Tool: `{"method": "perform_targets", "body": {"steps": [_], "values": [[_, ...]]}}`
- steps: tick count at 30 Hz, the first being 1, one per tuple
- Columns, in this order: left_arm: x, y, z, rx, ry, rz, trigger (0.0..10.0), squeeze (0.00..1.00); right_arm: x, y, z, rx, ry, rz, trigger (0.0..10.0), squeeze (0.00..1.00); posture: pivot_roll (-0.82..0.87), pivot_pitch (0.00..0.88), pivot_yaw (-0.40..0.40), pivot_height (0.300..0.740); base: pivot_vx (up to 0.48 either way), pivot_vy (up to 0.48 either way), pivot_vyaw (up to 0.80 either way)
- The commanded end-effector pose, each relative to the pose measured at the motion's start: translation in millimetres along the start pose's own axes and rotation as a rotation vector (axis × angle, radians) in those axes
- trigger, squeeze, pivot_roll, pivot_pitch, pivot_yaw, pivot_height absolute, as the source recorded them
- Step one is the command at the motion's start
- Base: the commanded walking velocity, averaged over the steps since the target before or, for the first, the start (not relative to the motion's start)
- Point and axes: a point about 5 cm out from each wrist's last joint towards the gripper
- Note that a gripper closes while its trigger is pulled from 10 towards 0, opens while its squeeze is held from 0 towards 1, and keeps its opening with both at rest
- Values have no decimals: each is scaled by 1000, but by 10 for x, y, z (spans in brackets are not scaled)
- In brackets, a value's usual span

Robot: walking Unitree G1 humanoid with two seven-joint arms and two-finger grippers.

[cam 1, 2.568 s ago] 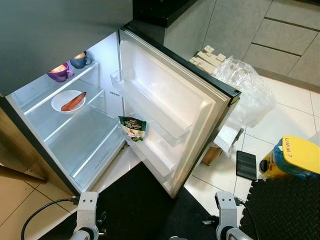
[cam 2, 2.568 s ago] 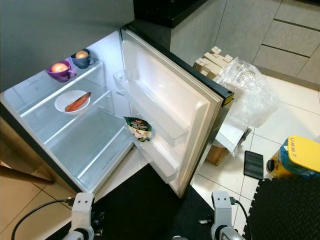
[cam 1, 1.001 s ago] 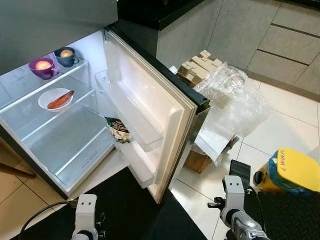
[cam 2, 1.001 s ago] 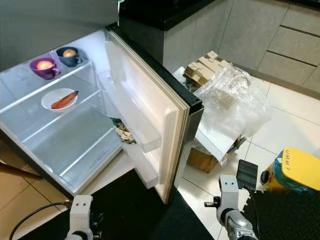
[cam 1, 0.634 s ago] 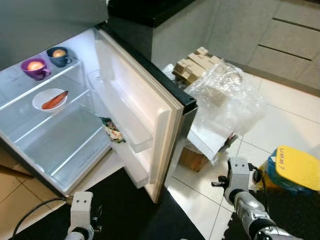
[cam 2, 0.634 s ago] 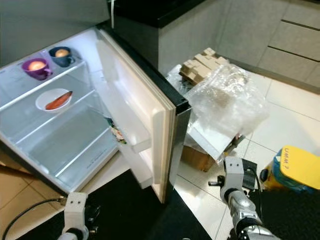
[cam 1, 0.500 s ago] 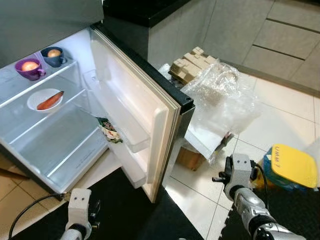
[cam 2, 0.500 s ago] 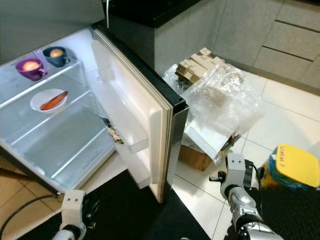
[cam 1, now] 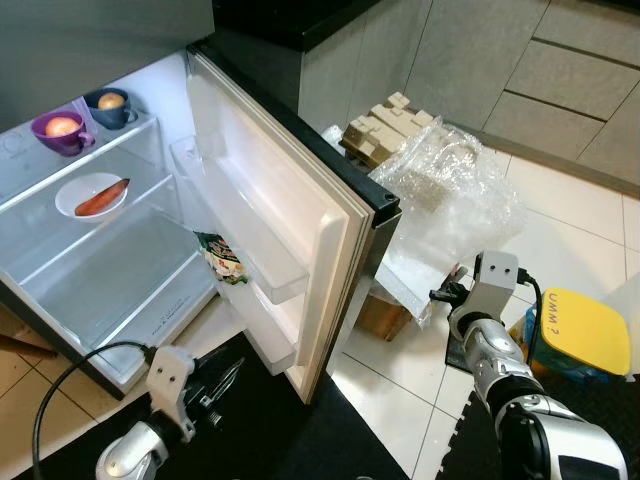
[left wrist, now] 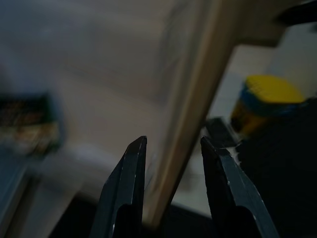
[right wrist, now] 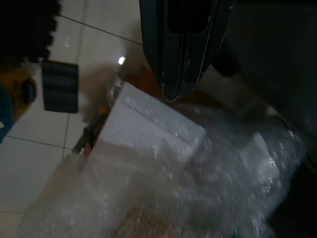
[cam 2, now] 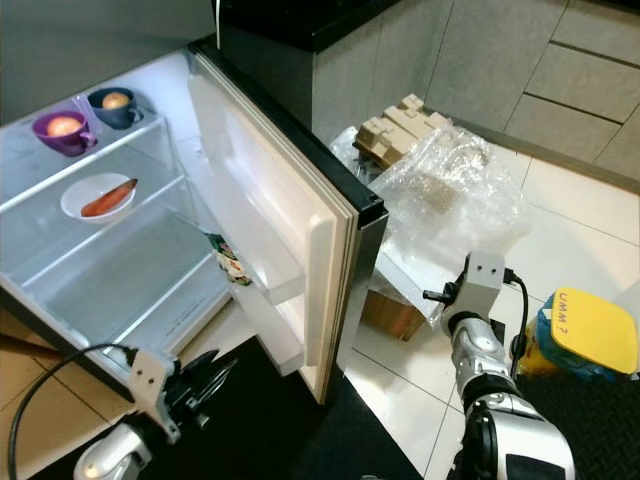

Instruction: Restocking fridge

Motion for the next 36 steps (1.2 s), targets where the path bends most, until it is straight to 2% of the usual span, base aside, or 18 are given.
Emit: {"method": "perform_targets", "body": {"steps": [1,2,5,6,8,12,14,21,23,25,26,27,29,31,32,34,35,36], "values": [[-99,70,-86,-18,-60,-11,10000,0,-15,13,41,-54,6,9,10000,0,-106,97,-63,738,0,0,0],[-182,163,-120,-45,-93,-31,10000,0,-31,38,84,-82,17,9,10000,0,-105,95,-62,738,0,0,0],[-243,239,-133,-66,-116,-45,10000,0,-39,47,117,-90,24,11,10000,0,-100,91,-55,738,0,0,0],[-311,366,-131,-84,-157,-60,10000,0,-39,34,162,-91,29,17,10000,0,-90,89,-40,738,0,0,0],[-318,431,-114,-95,-178,-60,10000,0,-35,14,206,-104,37,21,10000,0,-78,88,-11,738,0,0,0],[-264,523,-75,-107,-211,-23,10000,0,-26,-21,331,-166,76,22,10000,0,-67,86,21,738,0,0,0],[-264,523,-75,-107,-211,-23,10000,0,-26,-21,331,-166,76,22,10000,0,-67,86,21,738,0,0,0],[-178,582,-53,-105,-250,44,10000,0,-24,17,648,-207,234,5,10000,0,-48,96,41,738,0,0,0],[-178,582,-53,-105,-250,44,10000,0,-24,17,648,-207,234,5,10000,0,-48,96,41,738,0,0,0],[-135,587,-72,-97,-263,61,10000,0,-3,63,896,-218,384,-11,10000,0,-44,100,36,738,0,0,0],[-135,587,-72,-97,-263,61,10000,0,-3,63,896,-218,384,-11,10000,0,-44,100,36,738,0,0,0],[-80,574,-93,-72,-275,81,10000,0,43,118,1161,-216,556,-28,10000,0,-42,102,30,738,0,0,0],[-80,574,-93,-72,-275,81,10000,0,43,118,1161,-216,556,-28,10000,0,-42,102,30,738,0,0,0],[-29,549,-86,-55,-273,102,10000,0,88,166,1334,-224,680,-46,10000,0,-42,104,25,738,0,0,0],[-29,549,-86,-55,-273,102,10000,0,88,166,1334,-224,680,-46,10000,0,-42,104,25,738,0,0,0],[26,534,-73,-45,-266,124,10000,0,162,200,1519,-236,835,-58,10000,0,-40,104,19,738,0,0,0],[26,534,-73,-45,-266,124,10000,0,162,200,1519,-236,835,-58,10000,0,-40,104,19,738,0,0,0],[47,534,-69,-41,-264,131,10000,0,211,207,1612,-243,925,-57,10000,0,-39,104,17,738,0,0,0]]}}
Point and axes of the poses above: a point about 5 cm out from each wrist's last joint towards the gripper, its own x axis pointing back from the gripper into the wrist, its own y axis along the axis of the wrist's last joint, z = x × y, and after that the axes turned 13 degrees about x, right-handed
